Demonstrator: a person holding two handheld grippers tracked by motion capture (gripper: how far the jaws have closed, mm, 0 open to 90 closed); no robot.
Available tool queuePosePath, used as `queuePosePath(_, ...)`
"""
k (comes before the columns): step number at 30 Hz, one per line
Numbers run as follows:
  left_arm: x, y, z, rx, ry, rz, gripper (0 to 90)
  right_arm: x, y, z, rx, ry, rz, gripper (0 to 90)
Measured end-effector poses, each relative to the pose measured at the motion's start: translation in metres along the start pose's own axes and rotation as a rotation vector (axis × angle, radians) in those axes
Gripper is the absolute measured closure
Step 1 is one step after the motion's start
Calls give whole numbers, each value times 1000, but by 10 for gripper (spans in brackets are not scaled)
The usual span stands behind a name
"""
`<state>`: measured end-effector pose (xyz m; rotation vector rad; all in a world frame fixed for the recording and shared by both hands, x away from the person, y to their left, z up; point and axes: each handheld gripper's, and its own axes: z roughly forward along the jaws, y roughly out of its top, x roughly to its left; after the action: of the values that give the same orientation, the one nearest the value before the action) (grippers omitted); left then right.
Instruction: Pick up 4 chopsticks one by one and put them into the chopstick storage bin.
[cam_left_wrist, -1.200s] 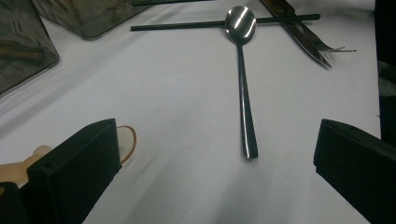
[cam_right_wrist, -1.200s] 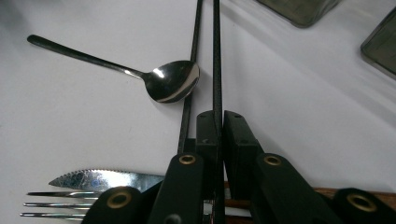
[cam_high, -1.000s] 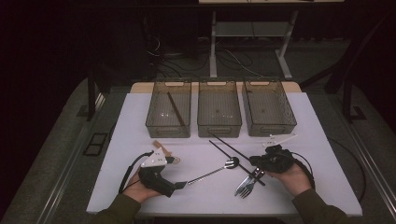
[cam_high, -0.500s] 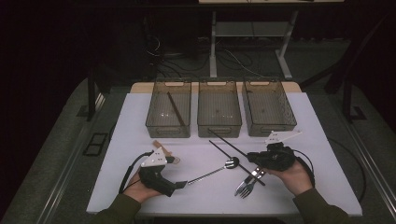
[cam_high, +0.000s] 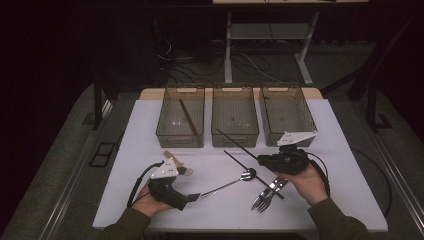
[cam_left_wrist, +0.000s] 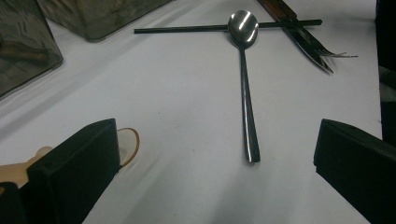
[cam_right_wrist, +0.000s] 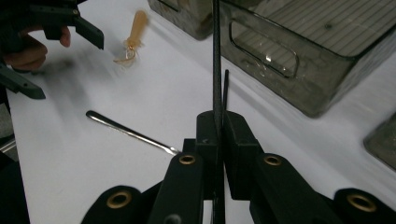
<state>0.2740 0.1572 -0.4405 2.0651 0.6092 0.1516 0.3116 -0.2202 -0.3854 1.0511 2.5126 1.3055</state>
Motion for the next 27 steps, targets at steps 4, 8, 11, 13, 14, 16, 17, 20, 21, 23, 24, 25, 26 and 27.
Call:
queuePosePath(4,0,0,0,5,1,3,0,1,6,7,-1,4,-3,846)
queuePosePath(8,0,0,1,11,1,2,0,3,11,15,1,8,-6,846)
queuePosePath(11,0,0,0,12,1,3,0,4,16,20,-1,10,-11,847)
queuePosePath(13,0,0,0,10,1,1,0,4,18,23,-3,14,-10,846)
queuePosePath(14,0,0,0,11,1,3,0,5,20,25,-3,16,-9,846)
queuePosePath(16,0,0,0,13,1,0,0,6,22,28,-2,18,-10,846)
queuePosePath(17,-1,0,0,13,1,-1,0,6,24,30,1,14,-7,847)
queuePosePath(20,-1,0,0,13,2,-2,0,7,30,35,-1,13,-5,846)
queuePosePath(21,-1,0,0,13,3,-2,0,7,32,37,1,12,-2,846)
queuePosePath(23,-1,0,1,15,4,-2,0,7,35,40,2,12,-1,847)
queuePosePath(24,-1,0,0,15,4,-1,0,7,37,42,1,9,2,846)
queuePosePath(25,-1,0,0,15,5,4,0,7,39,43,-3,10,6,846)
queuePosePath(26,0,0,0,14,4,4,0,7,42,45,-6,12,9,847)
queuePosePath(27,0,0,0,13,5,4,0,7,44,47,-6,12,10,847)
